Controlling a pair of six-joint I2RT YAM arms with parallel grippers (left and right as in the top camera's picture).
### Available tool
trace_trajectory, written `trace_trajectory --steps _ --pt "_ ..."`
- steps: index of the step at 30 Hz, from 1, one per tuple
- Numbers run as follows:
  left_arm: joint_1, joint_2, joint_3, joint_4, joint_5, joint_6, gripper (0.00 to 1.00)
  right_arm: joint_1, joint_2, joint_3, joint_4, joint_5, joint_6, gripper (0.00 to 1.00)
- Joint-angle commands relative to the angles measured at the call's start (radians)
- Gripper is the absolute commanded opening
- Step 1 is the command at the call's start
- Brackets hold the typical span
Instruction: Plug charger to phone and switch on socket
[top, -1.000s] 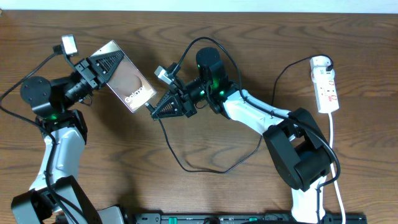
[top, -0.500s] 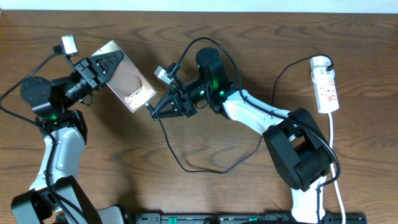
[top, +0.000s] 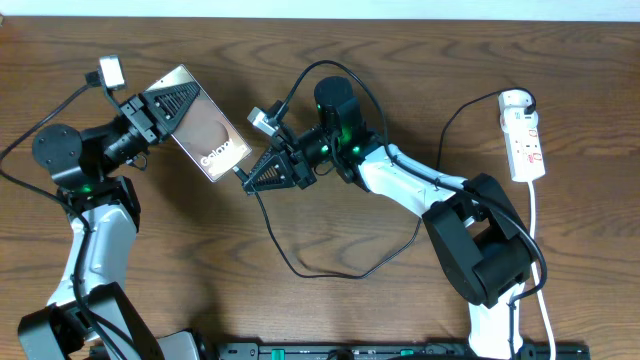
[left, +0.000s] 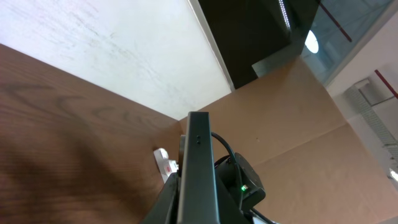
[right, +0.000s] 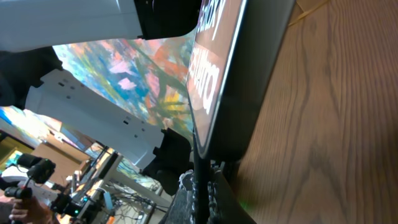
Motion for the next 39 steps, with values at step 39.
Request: trace_trajectory --steps 39 --pt "-0.044 -0.003 0.013 0.01 0.032 0.044 0.07 0.014 -0.01 0.006 0.111 0.089 0.151 0.01"
